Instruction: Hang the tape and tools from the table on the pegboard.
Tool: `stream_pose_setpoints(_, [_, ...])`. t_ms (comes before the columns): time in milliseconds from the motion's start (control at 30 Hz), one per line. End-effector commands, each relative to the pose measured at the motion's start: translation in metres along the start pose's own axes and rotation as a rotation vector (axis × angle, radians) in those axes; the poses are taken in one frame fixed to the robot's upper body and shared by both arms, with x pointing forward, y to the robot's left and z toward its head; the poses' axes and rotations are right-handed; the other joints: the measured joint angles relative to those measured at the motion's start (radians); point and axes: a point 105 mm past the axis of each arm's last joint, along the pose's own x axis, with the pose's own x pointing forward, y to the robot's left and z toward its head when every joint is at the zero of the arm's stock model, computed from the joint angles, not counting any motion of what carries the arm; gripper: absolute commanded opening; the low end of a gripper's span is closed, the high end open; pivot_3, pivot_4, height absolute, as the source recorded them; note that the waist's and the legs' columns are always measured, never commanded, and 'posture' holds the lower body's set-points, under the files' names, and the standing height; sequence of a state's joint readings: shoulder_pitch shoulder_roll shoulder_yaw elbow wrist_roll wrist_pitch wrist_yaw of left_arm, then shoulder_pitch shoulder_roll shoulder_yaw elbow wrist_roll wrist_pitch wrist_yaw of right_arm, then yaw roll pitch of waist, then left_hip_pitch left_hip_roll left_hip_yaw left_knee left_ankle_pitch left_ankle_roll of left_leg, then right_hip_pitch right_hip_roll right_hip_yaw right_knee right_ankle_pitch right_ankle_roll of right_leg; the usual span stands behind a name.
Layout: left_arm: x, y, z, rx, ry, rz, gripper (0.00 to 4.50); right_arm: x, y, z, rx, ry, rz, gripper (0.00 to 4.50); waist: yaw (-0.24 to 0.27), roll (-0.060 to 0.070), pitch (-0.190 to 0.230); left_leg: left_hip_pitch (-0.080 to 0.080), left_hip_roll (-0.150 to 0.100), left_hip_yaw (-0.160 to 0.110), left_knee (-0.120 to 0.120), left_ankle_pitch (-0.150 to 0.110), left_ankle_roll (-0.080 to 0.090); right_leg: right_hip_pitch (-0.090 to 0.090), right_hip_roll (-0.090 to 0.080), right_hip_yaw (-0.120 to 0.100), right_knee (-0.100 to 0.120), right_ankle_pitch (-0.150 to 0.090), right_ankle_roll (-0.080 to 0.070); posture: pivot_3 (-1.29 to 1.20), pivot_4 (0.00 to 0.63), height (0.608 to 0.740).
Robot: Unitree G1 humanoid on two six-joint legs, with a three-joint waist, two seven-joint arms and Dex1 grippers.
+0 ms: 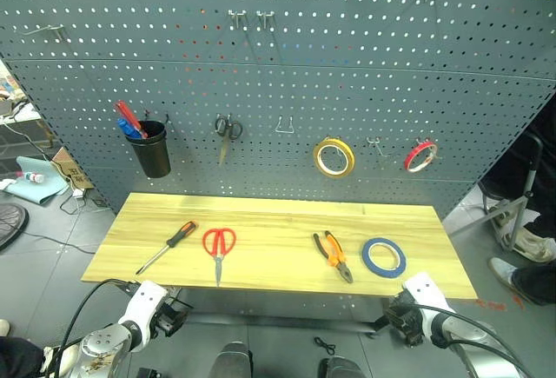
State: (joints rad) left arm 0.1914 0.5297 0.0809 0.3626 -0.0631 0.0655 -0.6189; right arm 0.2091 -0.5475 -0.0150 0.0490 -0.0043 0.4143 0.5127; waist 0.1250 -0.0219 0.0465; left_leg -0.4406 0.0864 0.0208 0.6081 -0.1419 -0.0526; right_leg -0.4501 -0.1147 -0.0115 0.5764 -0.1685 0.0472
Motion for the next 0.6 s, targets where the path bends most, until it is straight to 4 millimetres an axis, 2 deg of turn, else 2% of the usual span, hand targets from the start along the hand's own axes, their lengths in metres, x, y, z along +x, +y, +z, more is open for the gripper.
stream_pose_setpoints(33, [-0.004, 0.007, 0.014, 0.036, -0.046, 0.024, 4.46, -0.003, -0.005, 0.013, -0.014, -0.038, -0.021, 4.5, 0.0, 0.0, 0.0, 0.0, 0.0, 0.0, 0.0, 0.0, 0.0, 0.0, 0.0, 0.0, 0.0, 0.0, 0.0, 0.2, 0.027, 0.74])
stream_pose_setpoints(233, [-0.011, 0.004, 0.021, 0.021, -0.078, 0.01, 4.46, -0.006, -0.007, 0.015, -0.027, -0.044, -0.024, 4.5, 0.0, 0.0, 0.001, 0.0, 0.0, 0.0, 0.0, 0.0, 0.0, 0.0, 0.0, 0.0, 0.001, 0.0, 0.0, 0.2, 0.049, 0.74])
stream_pose_setpoints(333, [-0.016, -0.001, 0.036, 0.026, -0.124, -0.031, 4.46, -0.01, -0.013, 0.022, -0.044, -0.059, -0.03, 4.5, 0.0, 0.0, 0.006, 0.001, 0.0, 0.0, 0.0, 0.0, 0.0, 0.0, 0.0, 0.0, 0.002, 0.0, 0.0, 0.21, 0.067, 0.74])
stream_pose_setpoints(467, [-0.038, -0.025, 0.1, 0.06, -0.309, -0.22, 4.46, -0.017, -0.017, 0.048, -0.128, -0.092, 0.029, 4.5, -0.003, 0.001, 0.041, 0.0, 0.001, 0.0, 0.002, 0.0, 0.0, -0.002, -0.001, 0.001, 0.002, 0.0, 0.0, 0.2, 0.145, 0.74])
stream_pose_setpoints(533, [-0.05, -0.046, 0.127, 0.132, -0.358, -0.335, 4.46, -0.021, -0.02, 0.064, -0.189, -0.106, 0.069, 4.5, -0.005, 0.001, 0.07, -0.001, 0.001, 0.0, 0.003, 0.0, 0.0, -0.003, -0.001, 0.001, 0.002, 0.0, -0.001, 0.19, 0.194, 0.74])
stream_pose_setpoints(600, [-0.058, -0.065, 0.15, 0.187, -0.396, -0.434, 4.46, -0.022, -0.024, 0.078, -0.239, -0.114, 0.093, 4.5, -0.006, 0.003, 0.095, -0.001, 0.001, 0.0, 0.006, 0.0, 0.0, -0.004, 0.0, 0.002, 0.002, 0.0, -0.001, 0.19, 0.206, 0.74])
